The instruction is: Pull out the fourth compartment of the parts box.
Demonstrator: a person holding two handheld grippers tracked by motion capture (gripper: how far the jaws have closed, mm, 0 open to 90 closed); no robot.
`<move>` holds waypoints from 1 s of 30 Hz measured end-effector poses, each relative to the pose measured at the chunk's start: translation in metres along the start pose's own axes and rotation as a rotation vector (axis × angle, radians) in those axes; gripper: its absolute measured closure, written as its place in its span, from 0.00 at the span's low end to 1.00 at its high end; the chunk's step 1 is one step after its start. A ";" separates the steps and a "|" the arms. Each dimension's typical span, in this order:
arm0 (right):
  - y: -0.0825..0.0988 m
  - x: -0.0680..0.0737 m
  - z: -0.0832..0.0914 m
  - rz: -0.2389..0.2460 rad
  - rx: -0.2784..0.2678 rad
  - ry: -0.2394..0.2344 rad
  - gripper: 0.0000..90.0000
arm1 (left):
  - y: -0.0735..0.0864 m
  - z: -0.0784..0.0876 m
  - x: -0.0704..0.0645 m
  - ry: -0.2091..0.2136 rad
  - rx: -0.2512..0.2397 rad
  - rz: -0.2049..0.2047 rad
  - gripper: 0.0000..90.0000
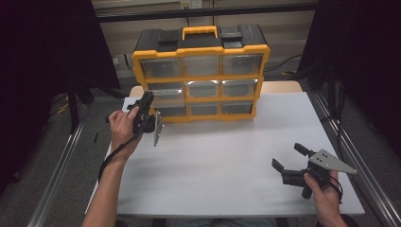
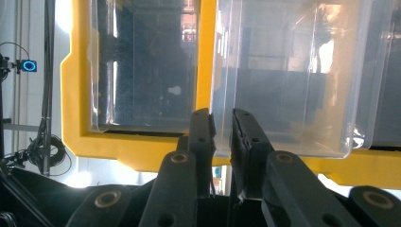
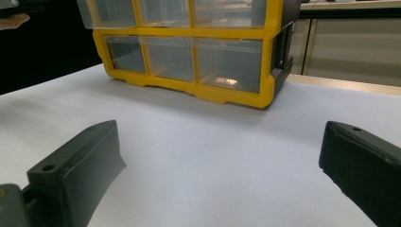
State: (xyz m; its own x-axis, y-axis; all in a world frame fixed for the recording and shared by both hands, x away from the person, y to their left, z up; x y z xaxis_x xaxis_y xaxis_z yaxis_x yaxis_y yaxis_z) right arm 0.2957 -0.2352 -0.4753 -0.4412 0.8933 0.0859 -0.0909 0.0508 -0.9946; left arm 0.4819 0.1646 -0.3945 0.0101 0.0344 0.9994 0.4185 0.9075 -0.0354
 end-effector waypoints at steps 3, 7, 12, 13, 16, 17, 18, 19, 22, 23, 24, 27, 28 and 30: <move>0.000 0.001 0.001 -0.005 0.003 -0.002 0.00 | -0.001 0.001 0.000 -0.009 -0.017 0.004 0.88; 0.000 0.000 0.001 0.000 0.004 -0.002 0.00 | -0.002 0.002 0.001 -0.011 -0.017 0.000 0.88; 0.000 0.001 0.001 0.000 0.004 -0.005 0.00 | -0.001 0.005 0.000 -0.012 -0.007 0.007 0.88; 0.000 0.001 0.001 0.001 0.006 -0.005 0.00 | -0.001 0.006 -0.001 -0.009 -0.010 0.010 0.88; 0.000 0.001 0.002 0.001 0.005 -0.002 0.00 | 0.000 0.007 -0.001 -0.008 -0.012 0.010 0.88; 0.000 0.001 0.002 0.001 0.002 -0.003 0.00 | 0.000 0.007 -0.001 -0.009 -0.011 0.012 0.88; 0.000 0.001 0.002 0.001 0.000 0.000 0.00 | -0.001 0.008 0.000 -0.009 -0.009 0.004 0.88; 0.000 0.001 0.002 0.000 0.002 -0.002 0.00 | -0.001 0.008 0.000 -0.010 -0.010 0.007 0.88; 0.000 0.001 0.002 0.000 0.002 -0.002 0.00 | -0.002 0.009 0.001 -0.013 -0.019 0.001 0.88; 0.000 0.001 0.002 0.000 0.004 -0.003 0.00 | -0.002 0.010 0.001 -0.013 -0.017 0.001 0.88; 0.000 0.001 0.002 0.000 0.004 -0.003 0.00 | -0.002 0.010 0.000 -0.014 -0.020 0.008 0.88; 0.000 0.001 0.002 0.001 0.004 -0.004 0.00 | -0.002 0.011 -0.001 -0.012 -0.017 0.010 0.88; 0.000 0.001 0.002 0.000 0.004 -0.003 0.00 | -0.003 0.012 0.001 -0.016 -0.021 -0.007 0.88; 0.000 0.001 0.002 0.001 0.004 -0.004 0.00 | -0.002 0.012 -0.001 -0.014 -0.020 0.009 0.88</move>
State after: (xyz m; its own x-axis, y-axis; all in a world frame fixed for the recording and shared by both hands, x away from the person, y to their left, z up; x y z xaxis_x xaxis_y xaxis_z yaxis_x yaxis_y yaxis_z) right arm 0.2935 -0.2349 -0.4753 -0.4448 0.8916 0.0851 -0.0943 0.0479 -0.9944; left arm 0.4695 0.1676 -0.3957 0.0012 0.0483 0.9988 0.4363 0.8987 -0.0440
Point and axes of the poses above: each handheld gripper's, and its own axes: z roughly backward along the jaws, y roughly out of its underside, x roughly to its left, the point moved 10 cm from there along -z, roughly forward along the jaws, and after that the axes turned 9 degrees about -x, right-handed, at the moved point
